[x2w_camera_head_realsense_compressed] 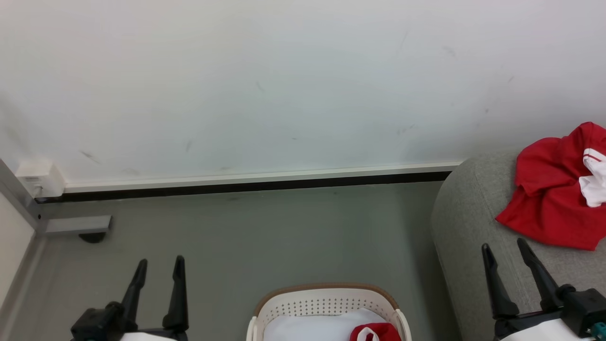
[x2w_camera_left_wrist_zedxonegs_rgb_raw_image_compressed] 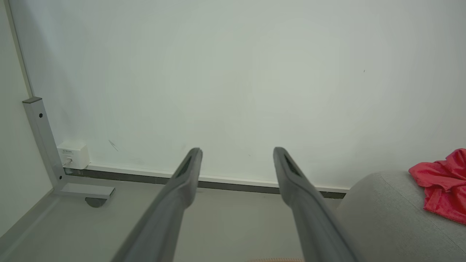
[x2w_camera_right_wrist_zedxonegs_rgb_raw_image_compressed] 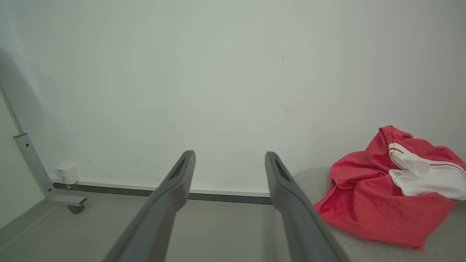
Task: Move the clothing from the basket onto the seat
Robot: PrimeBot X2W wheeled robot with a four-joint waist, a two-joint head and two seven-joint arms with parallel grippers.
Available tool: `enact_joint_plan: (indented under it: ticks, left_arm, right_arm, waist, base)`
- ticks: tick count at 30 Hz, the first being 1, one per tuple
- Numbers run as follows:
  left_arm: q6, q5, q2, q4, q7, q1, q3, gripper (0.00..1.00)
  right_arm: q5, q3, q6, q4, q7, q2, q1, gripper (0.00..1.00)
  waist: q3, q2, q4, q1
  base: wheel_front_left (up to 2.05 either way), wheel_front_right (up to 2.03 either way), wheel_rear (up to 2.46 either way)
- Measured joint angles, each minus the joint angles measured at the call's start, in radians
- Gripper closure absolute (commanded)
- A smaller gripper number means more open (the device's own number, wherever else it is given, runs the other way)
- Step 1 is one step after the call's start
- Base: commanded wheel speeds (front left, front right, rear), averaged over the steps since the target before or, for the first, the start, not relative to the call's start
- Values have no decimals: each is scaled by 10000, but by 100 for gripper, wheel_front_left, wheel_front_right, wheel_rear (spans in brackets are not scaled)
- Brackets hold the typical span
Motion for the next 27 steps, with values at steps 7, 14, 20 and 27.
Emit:
enact_joint_plan:
  ticks: [7,14,20,27]
  left_arm:
    - [-410,458,-395,90,0,27,399,0]
    - [-640,771,-575,123,0,-27,683,0]
    - [-771,857,-658,165,0,-38,834,0]
    - [-848,928,-688,211,0,-66,895,0]
  right_arm:
    - [-313,196,0,-52,0,121,-18,0]
    - [-328,238,0,-77,0,98,-143,0]
    - [-332,295,0,-77,0,102,-160,0]
    - [-326,337,0,-75,0,94,-207,0]
  waist:
    - [77,0,-65,0]
    - [119,0,-102,1]
    - [138,0,-159,1]
    - [198,0,-279,1]
  base:
    - [0,0,0]
    - [0,0,0]
    - [0,0,0]
    - [0,0,0]
